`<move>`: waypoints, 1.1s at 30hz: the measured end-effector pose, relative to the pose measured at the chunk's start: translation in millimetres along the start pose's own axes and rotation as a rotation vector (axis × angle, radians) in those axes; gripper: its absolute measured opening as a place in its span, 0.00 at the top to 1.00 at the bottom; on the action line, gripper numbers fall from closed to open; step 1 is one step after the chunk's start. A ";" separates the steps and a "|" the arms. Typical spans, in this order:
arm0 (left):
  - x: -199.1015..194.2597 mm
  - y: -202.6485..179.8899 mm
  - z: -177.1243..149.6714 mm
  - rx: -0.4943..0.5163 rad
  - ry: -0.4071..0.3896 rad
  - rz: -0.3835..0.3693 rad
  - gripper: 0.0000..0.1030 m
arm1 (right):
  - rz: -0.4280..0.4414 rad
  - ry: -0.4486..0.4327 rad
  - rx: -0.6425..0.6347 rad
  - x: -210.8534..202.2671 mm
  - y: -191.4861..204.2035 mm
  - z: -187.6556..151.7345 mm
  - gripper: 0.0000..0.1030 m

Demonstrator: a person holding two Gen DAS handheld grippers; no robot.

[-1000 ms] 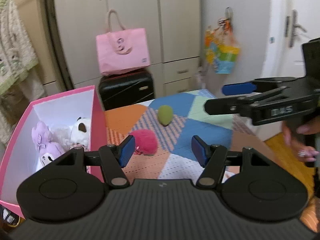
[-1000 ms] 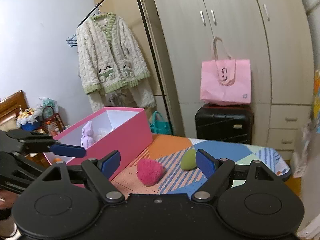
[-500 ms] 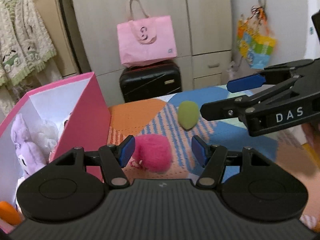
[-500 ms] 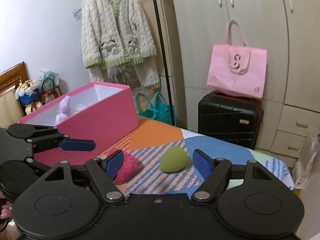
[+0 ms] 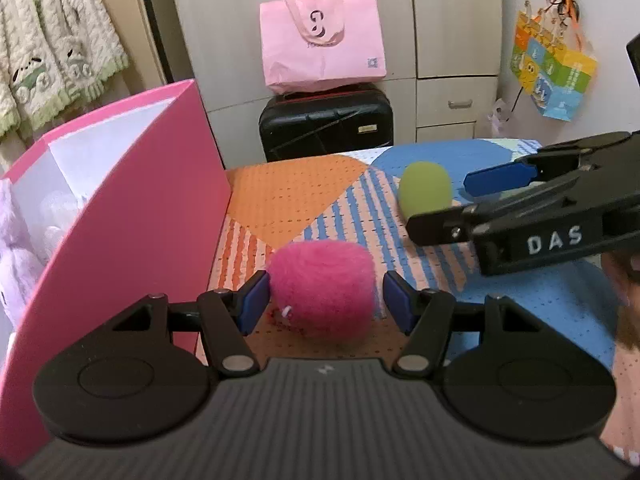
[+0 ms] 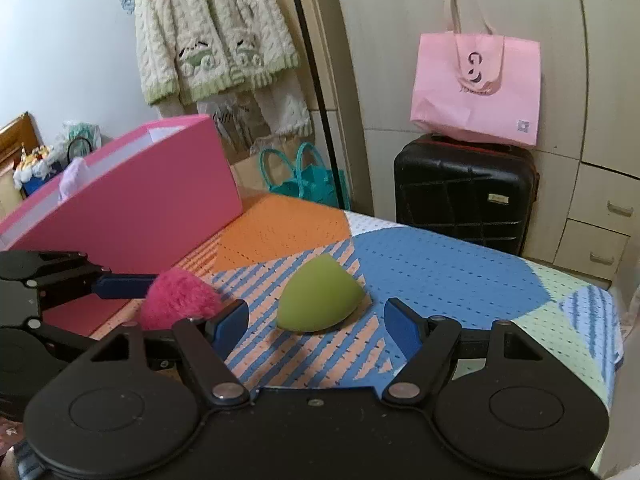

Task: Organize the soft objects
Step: 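Grasp the pink pom-pom with the left gripper while the right gripper grasps the green sponge, then lift the pom-pom with the left gripper while the right gripper carries the green sponge toward the shoebox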

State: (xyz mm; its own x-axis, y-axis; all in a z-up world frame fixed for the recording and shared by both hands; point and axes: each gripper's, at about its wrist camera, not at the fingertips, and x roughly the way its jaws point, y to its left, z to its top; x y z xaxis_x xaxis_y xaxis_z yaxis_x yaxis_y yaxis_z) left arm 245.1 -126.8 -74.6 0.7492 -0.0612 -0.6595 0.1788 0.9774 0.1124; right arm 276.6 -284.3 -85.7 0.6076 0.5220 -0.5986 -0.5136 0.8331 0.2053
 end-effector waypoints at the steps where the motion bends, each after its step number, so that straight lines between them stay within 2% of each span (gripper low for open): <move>1: 2.5 0.2 0.5 -0.002 0.005 0.002 0.40 | -0.002 0.014 -0.003 4.0 0.3 0.1 0.23; 6: 7.6 1.1 -0.6 -0.015 0.013 0.010 0.40 | -0.015 -0.004 0.009 12.4 -0.6 1.9 0.25; 7: 7.3 1.4 -1.0 -0.015 0.009 0.008 0.41 | -0.014 -0.005 0.011 13.4 -1.1 2.9 0.38; 8: 6.4 1.7 -1.6 -0.011 0.006 0.007 0.42 | -0.017 0.001 -0.003 14.7 0.5 3.0 0.48; 9: 5.1 1.3 -2.4 -0.004 0.004 0.006 0.50 | -0.025 0.003 -0.022 15.2 2.8 2.6 0.49; 10: 3.6 0.7 -2.9 0.002 0.001 0.007 0.51 | -0.034 -0.004 -0.039 14.3 5.8 1.3 0.50; 14: -0.1 0.5 -4.3 0.007 -0.007 -0.005 0.54 | -0.066 -0.013 -0.058 7.1 12.9 -1.5 0.51; 22: -23.5 5.4 -5.6 -0.023 -0.045 -0.063 0.53 | -0.092 -0.031 0.002 -22.4 14.2 -12.0 0.51; 26: -32.9 6.4 -11.2 -0.028 -0.038 -0.132 0.53 | -0.107 -0.037 0.013 -35.4 19.6 -19.7 0.51; 30: -47.1 5.4 -18.7 -0.017 -0.056 -0.157 0.53 | -0.122 -0.039 0.020 -49.5 27.4 -30.3 0.51; 33: -59.9 6.1 -22.5 -0.016 -0.072 -0.189 0.53 | -0.149 -0.083 0.015 -66.9 39.7 -38.8 0.51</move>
State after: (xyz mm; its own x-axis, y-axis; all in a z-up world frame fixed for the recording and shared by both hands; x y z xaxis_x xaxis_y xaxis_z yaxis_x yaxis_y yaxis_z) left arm 187.0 -112.7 -51.2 0.7470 -0.2571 -0.6131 0.3107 0.9503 -0.0199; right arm 192.1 -293.2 -67.5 0.7249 0.4049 -0.5573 -0.4051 0.9049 0.1305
